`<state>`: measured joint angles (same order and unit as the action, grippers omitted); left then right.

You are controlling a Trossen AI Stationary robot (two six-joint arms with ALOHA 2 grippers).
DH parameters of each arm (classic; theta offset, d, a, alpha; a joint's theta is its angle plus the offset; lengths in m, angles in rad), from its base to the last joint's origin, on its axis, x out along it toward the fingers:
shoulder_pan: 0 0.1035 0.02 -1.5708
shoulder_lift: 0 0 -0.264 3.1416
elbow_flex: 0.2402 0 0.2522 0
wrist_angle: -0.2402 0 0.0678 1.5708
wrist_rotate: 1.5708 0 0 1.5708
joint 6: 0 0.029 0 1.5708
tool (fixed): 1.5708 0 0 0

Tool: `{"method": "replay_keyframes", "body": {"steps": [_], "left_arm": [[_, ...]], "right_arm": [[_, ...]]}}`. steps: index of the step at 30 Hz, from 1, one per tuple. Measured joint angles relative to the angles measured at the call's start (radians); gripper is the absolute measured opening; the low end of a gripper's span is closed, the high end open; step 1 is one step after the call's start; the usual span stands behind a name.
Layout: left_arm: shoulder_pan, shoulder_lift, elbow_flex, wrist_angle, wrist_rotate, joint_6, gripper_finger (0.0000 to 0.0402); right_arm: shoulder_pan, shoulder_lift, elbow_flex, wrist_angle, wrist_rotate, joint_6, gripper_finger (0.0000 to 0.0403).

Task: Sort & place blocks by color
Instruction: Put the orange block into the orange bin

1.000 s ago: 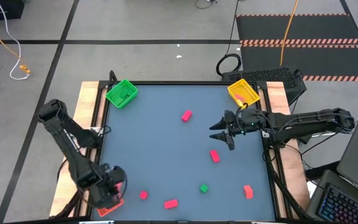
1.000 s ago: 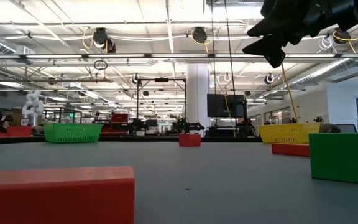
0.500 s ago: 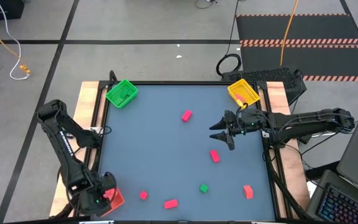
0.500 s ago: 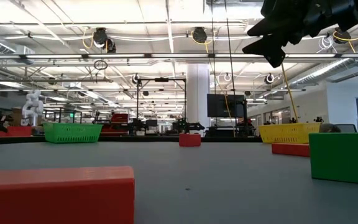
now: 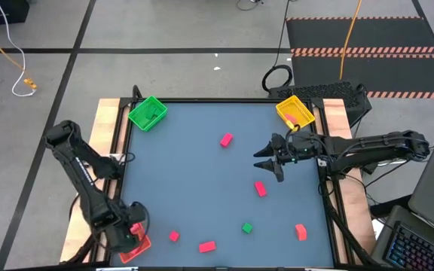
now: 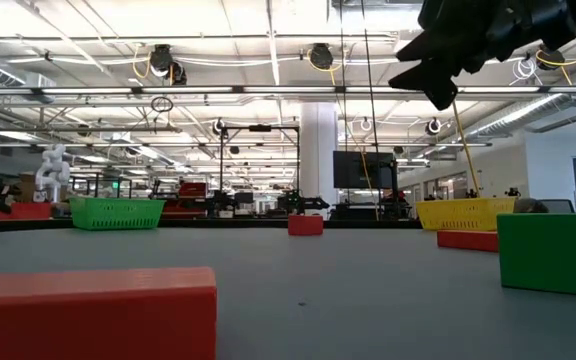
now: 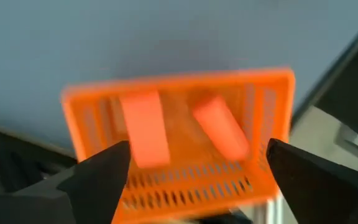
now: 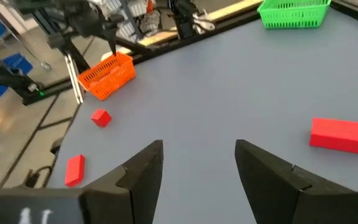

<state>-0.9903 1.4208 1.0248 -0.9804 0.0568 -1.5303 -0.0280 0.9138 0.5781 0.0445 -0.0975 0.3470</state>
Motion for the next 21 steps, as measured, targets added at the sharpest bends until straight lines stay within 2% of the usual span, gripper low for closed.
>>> {"method": "replay_keyframes", "body": {"steps": [3,6,10,14,21], "left_arm": [[0.067,0.0,0.0,-0.019,-0.074,0.133,0.0345],[0.144,0.0,0.0,-0.011,-0.192,0.294,0.0323],[0.244,0.0,0.0,0.022,-0.399,0.486,0.0296],[0.339,0.0,0.0,0.141,-0.576,0.688,0.0273],[0.532,0.0,0.0,0.426,-0.605,1.046,0.0246]], "right_arm": [[0.0,0.025,0.0,-0.003,-0.002,-0.012,0.0196],[0.0,0.055,0.0,-0.004,0.019,-0.014,0.0196],[0.001,0.099,0.0,-0.005,0.049,-0.021,0.0196],[0.013,0.124,0.0,-0.033,0.047,-0.019,0.0196],[0.076,0.151,0.001,-0.054,0.064,0.03,0.0196]]}}
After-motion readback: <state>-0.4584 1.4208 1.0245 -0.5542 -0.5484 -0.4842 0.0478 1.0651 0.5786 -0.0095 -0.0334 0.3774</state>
